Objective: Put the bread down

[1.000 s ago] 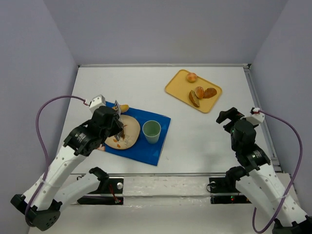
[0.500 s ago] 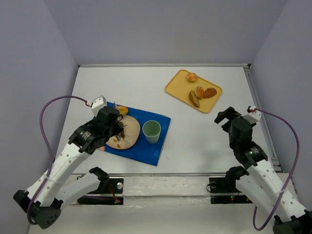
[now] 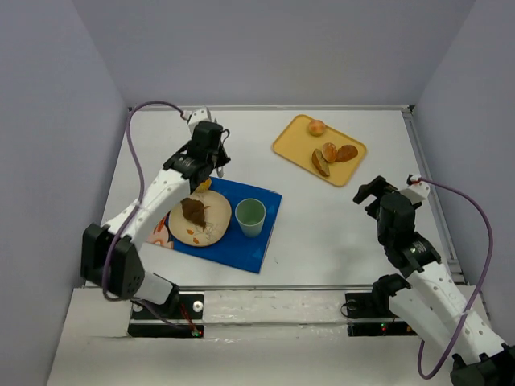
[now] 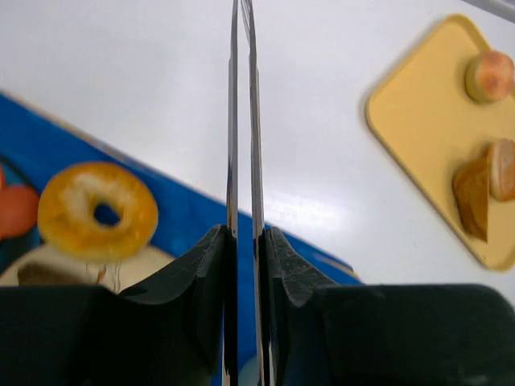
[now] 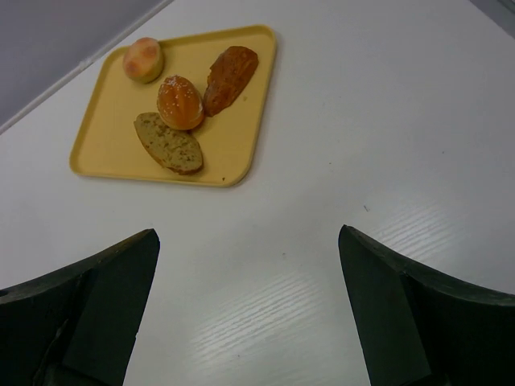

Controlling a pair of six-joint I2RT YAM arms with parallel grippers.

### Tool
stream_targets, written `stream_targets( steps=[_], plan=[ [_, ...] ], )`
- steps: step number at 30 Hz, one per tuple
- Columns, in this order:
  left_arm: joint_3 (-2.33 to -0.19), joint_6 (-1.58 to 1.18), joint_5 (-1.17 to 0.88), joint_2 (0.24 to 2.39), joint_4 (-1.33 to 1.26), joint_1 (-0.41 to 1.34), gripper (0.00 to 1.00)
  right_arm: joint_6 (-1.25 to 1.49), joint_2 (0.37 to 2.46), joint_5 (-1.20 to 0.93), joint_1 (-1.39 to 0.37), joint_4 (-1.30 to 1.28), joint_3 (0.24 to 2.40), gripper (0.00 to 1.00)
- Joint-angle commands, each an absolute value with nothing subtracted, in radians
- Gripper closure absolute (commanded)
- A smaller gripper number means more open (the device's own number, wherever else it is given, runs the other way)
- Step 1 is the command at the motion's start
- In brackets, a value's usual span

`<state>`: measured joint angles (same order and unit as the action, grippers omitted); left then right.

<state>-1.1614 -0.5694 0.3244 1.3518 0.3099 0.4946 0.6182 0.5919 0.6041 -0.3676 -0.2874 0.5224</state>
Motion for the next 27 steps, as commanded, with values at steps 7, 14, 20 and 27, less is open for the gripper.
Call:
stream_targets(
  steps=[7, 14, 20, 27],
  plan=[
    [-1.746, -0.19, 0.103, 2.003, 0.181, 0.357, 0.81, 0.611, 0.624, 0.635, -0.368, -0.265, 0.546, 0.01],
    [-1.985, -0.19, 0.14, 2.243, 0.322, 0.351, 0.5, 0.617, 0.646, 0.629, -0.368, -0.264, 0.563, 0.0],
    [-1.965, -0.215, 0.137, 2.238, 0.327, 0.344, 0.01, 0.617, 0.638, 0.614, -0.368, -0.265, 0.566, 0.0],
    [-1.927, -0.255, 0.178, 2.093, 0.377, 0.342, 0.01, 0.623, 0.62, 0.583, -0.368, -0.264, 0.558, 0.0]
  ],
)
